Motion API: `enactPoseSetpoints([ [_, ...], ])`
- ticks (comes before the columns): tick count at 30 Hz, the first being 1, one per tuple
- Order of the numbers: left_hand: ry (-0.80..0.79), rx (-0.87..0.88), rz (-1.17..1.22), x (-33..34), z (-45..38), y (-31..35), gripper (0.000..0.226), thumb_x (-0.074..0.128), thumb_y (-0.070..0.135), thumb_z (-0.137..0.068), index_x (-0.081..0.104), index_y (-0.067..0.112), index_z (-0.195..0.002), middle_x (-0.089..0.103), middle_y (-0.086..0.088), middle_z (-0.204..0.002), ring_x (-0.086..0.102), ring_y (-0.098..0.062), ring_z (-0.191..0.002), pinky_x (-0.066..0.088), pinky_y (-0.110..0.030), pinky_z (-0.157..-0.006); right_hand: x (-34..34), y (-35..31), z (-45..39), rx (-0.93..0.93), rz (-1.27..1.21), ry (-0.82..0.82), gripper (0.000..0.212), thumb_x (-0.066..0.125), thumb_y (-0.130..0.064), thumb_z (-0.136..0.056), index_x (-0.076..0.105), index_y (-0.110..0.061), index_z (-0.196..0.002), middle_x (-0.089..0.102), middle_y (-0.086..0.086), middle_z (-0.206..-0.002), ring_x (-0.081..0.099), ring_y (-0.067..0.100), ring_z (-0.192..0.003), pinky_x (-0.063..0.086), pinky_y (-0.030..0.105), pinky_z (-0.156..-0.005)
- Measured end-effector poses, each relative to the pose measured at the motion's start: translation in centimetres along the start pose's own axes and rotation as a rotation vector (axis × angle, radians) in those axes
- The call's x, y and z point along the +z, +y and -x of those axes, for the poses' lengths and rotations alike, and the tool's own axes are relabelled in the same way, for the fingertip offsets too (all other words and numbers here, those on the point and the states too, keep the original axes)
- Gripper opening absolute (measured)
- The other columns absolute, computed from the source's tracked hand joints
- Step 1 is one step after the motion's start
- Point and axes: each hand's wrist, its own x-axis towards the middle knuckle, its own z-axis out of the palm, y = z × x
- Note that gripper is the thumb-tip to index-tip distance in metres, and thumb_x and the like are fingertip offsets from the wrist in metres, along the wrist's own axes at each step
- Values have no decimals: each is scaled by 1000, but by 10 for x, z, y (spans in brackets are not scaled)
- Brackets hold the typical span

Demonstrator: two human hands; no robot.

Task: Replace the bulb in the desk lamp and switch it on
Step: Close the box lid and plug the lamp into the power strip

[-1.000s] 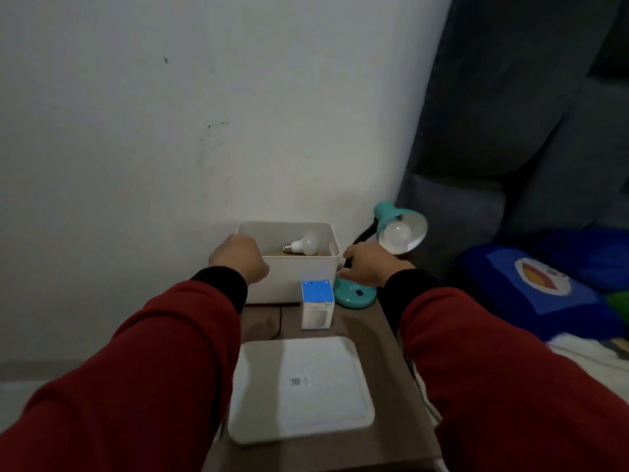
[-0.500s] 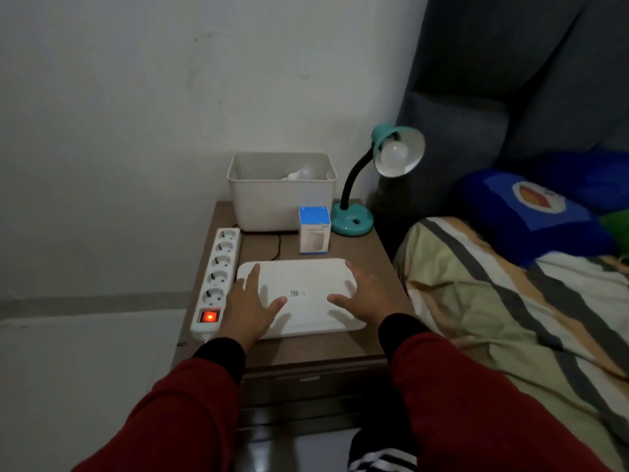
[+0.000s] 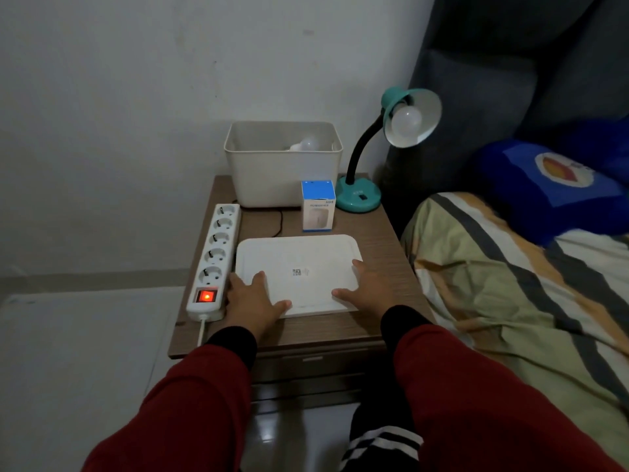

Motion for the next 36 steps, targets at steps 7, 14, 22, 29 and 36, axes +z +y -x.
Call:
enactPoseSetpoints([
  [7, 30, -16, -55, -3, -6, -1, 82, 65, 63, -70, 40, 17, -133, 45, -19, -135, 41, -37, -124, 40, -44, -101, -6, 0, 0, 4, 104, -31, 89, 65, -51, -78, 26, -12, -148, 33, 13, -153, 31, 29, -139, 28, 37, -115],
  [14, 67, 21, -77, -23, -3, 4, 94, 60, 74, -63, 41, 16, -134, 47, -18, -135, 42, -36, -124, 41, -44, -100, -29, -7, 9, 5, 142, -13, 85, 64, -57, -76, 40, -6, -140, 41, 18, -143, 38, 32, -132, 33, 36, -108],
  [22, 200, 121, -8, -75, 10, 19, 89, 63, 66, -70, 38, 15, -139, 35, -20, -144, 28, -37, -133, 29, -45, -109, -67, -36, 26, -104, 166, 131, 78, 58, -57, -82, 44, -3, -136, 48, 21, -133, 39, 33, -125, 34, 36, -102],
  [29, 366, 203, 89, -125, -28, 49, 85, 66, 64, -69, 40, 20, -136, 38, -20, -137, 29, -38, -131, 30, -44, -107, -109, -75, -8, -164, 41, 253, 76, 65, -49, -80, 44, -4, -137, 35, 23, -136, 36, 35, -129, 30, 30, -108],
  [36, 410, 215, 147, -159, -103, 80, 75, 70, 58, -69, 47, 16, -127, 39, -21, -137, 29, -37, -131, 30, -42, -106, -141, -114, -87, -182, 29, 299, 79, 66, -51, -79, 45, 0, -135, 43, 22, -133, 36, 33, -128, 31, 33, -105],
])
